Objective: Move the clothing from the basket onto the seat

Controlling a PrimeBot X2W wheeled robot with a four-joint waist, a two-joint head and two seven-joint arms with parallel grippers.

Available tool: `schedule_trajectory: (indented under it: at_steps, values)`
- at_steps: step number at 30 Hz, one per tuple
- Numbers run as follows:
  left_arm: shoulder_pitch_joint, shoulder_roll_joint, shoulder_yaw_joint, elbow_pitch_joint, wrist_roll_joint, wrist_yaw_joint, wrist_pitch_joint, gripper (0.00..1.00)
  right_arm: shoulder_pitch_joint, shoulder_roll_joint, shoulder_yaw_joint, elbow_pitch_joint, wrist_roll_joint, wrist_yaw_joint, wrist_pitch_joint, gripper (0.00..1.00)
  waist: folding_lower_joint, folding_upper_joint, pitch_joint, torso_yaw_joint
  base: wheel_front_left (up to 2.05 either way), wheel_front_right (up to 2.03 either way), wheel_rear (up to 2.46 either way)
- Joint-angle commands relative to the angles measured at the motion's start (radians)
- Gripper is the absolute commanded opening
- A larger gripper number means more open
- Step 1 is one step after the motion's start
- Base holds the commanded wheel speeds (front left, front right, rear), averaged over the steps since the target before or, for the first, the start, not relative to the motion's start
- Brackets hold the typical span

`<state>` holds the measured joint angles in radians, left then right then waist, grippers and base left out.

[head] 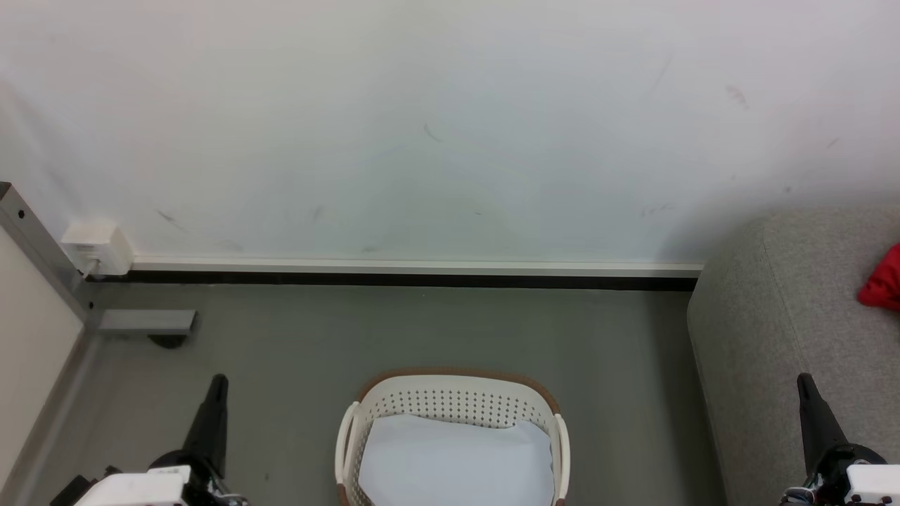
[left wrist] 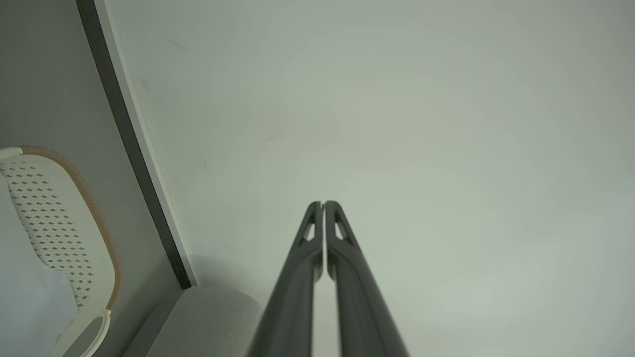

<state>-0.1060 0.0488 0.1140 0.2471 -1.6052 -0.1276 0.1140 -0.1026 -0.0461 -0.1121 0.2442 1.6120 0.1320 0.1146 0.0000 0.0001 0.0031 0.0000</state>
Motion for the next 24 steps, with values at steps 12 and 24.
schedule_trajectory:
  at_steps: [12, 24]
  values:
    - [-0.008, 0.003, 0.002, -0.004, -0.014, -0.006, 0.004, 0.00, -0.014, -0.008, -0.004, 0.002, 0.002, -0.002, 0.002, 0.00, 0.0000, -0.0001, 0.000, 0.000, 0.00, 0.00, 0.00]
    - [-0.008, 0.003, 0.002, -0.004, -0.014, -0.006, 0.003, 0.00, -0.014, -0.008, -0.004, 0.002, 0.002, -0.002, 0.002, 0.00, 0.0000, -0.0001, 0.000, 0.000, 0.00, 0.00, 0.00]
